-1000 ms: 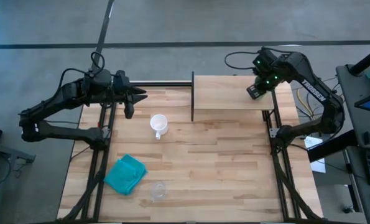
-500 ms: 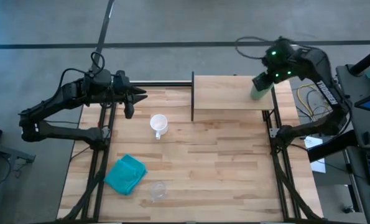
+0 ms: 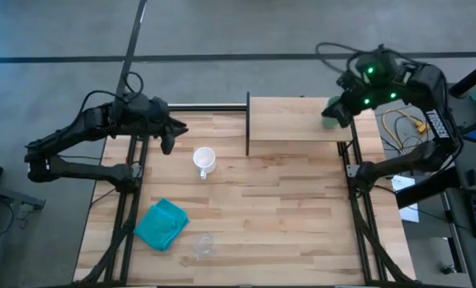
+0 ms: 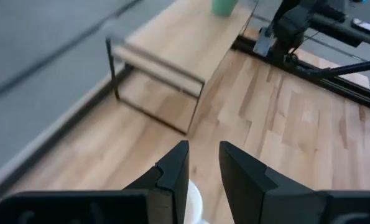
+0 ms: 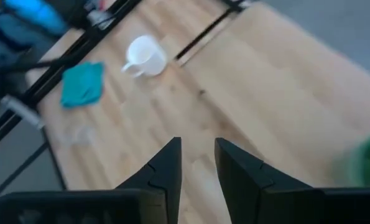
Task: Stack small to large cups/mugs on shelf
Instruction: Put the white mug on the shelf
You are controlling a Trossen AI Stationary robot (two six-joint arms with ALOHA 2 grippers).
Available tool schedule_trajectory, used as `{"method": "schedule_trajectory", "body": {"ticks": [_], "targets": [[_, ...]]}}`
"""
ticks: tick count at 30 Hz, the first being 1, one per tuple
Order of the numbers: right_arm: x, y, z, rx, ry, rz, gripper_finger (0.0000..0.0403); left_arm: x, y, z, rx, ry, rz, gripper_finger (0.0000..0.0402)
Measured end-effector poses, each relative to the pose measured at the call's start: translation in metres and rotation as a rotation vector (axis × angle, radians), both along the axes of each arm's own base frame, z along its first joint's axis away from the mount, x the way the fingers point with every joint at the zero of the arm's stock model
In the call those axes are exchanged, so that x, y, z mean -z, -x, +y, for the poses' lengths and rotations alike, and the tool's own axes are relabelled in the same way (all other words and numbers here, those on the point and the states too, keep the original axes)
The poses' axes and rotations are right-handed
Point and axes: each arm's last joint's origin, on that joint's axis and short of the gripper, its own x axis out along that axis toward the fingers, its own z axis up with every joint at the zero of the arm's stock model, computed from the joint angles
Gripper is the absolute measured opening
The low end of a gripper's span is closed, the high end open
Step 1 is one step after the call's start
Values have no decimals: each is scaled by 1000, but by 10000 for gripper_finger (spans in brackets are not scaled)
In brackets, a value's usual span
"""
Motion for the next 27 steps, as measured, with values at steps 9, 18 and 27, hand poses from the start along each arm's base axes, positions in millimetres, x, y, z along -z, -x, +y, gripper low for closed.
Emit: {"method": "schedule_trajectory", "body": {"ticks": [9,18,27], "targets": [[24,-56,33,-276,23,-89,86,23,-16,1,-39,163,106,75],[57,-83,50,-379,14,-71,83,58,-66,-6,7,298,229,75],[85,-89,49,-364,-30,20,84,105,-112,-8,-124,277,438,75]]}}
